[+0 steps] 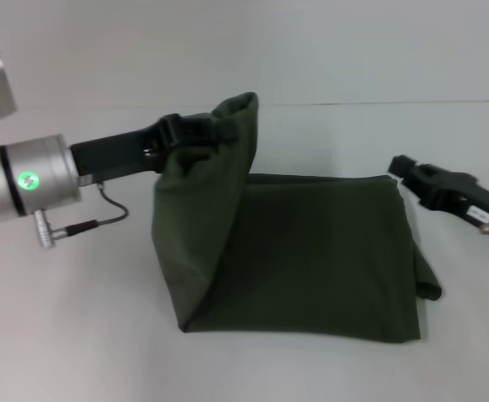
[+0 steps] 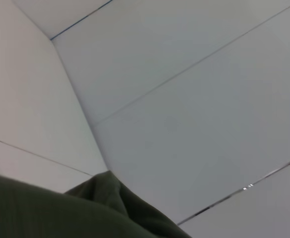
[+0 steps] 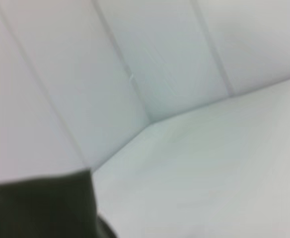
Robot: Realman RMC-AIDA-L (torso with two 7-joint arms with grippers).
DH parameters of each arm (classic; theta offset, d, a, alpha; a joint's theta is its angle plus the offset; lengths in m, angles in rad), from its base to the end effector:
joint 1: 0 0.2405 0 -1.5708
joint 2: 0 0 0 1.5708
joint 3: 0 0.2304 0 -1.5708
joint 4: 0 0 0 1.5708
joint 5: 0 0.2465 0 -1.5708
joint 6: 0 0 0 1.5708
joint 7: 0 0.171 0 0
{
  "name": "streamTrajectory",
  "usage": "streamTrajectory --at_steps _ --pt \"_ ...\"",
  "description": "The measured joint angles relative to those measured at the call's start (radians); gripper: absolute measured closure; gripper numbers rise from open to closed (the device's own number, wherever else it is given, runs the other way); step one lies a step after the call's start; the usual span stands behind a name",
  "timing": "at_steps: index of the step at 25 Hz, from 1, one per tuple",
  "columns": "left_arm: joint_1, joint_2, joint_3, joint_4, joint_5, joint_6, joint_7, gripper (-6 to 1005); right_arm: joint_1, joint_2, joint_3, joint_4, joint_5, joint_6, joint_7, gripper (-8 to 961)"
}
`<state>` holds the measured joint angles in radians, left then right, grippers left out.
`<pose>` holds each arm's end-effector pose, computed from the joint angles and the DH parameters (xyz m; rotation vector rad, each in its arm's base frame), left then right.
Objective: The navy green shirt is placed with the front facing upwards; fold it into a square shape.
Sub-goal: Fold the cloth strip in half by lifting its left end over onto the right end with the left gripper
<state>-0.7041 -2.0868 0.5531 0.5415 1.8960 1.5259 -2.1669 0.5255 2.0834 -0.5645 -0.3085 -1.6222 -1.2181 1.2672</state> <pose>-0.1930 0.4027 -0.0062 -2.3824 -1.6710 -1.1790 0.2984 0.3821 -0.0287 -2.1147 1.0217 0.9591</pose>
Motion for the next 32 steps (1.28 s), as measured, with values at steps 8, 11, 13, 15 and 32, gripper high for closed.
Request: streamTrajectory --at_steps 8,11,13,15,32 --pt "-0.013 -0.076 0.001 -0.021 -0.001 -0.033 0.047 939 -0.054 0.0 0.021 -0.039 0.047 -0.024 0.001 790" --pt "-0.029 -0.08 0.002 -0.101 -0.012 -0.06 0.096 939 -0.059 0.0 0.022 -0.04 0.048 -0.029 0.001 770" --pt "-0.039 -0.082 0.002 -0.163 -0.016 -0.097 0.139 939 -0.061 0.0 0.023 -0.04 0.048 -0.034 0.001 770" --pt "-0.043 -0.082 0.001 -0.206 -0.018 -0.134 0.174 939 -0.062 -0.002 0.023 -0.04 0.048 -0.042 0.001 770" --pt "-0.132 -0.089 -0.023 -0.477 -0.071 -0.28 0.387 938 -0.073 -0.001 0.102 -0.049 0.048 -0.093 -0.007 770"
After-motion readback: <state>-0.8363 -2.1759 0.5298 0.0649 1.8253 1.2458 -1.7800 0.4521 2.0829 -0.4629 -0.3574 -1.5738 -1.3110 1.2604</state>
